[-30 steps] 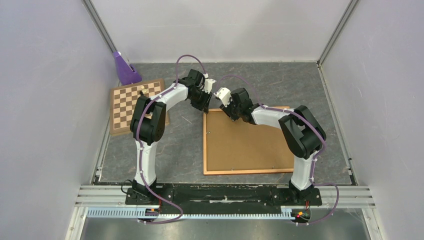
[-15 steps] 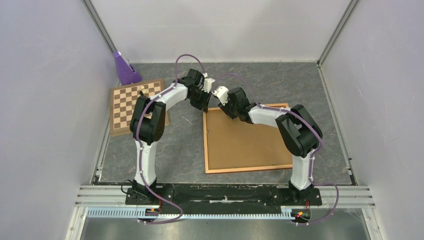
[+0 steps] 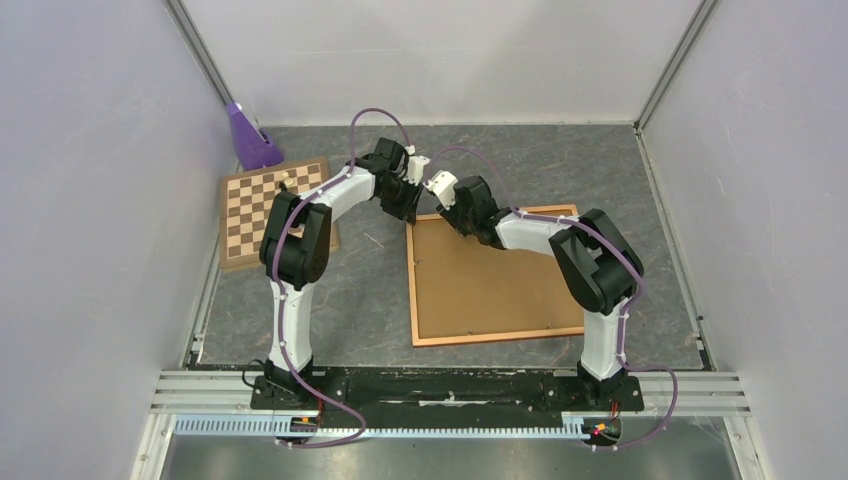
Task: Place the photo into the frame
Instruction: Install the photo frame at the center of the board.
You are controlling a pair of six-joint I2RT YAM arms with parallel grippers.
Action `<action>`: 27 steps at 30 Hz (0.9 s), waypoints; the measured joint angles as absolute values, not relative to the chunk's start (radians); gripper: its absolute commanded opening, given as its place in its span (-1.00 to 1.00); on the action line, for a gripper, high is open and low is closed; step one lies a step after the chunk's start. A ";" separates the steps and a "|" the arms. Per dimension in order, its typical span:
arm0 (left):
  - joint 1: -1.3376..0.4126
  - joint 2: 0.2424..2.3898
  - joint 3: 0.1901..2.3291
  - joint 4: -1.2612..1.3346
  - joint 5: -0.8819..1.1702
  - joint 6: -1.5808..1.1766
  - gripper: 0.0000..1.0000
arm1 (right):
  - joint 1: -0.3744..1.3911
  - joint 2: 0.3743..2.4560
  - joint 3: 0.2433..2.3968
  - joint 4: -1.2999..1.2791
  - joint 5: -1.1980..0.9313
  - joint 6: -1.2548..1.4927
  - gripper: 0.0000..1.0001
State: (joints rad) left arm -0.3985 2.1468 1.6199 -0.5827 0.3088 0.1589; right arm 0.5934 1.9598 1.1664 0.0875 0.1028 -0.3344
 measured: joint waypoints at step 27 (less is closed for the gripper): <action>-0.394 2.144 1.610 -0.570 0.321 0.154 -0.77 | 0.575 1.942 1.162 0.118 0.177 -0.321 -0.16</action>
State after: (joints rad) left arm -0.3943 2.1445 1.6096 -0.5705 0.3214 0.1543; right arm 0.5747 1.9423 1.1622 0.1184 0.1768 -0.3214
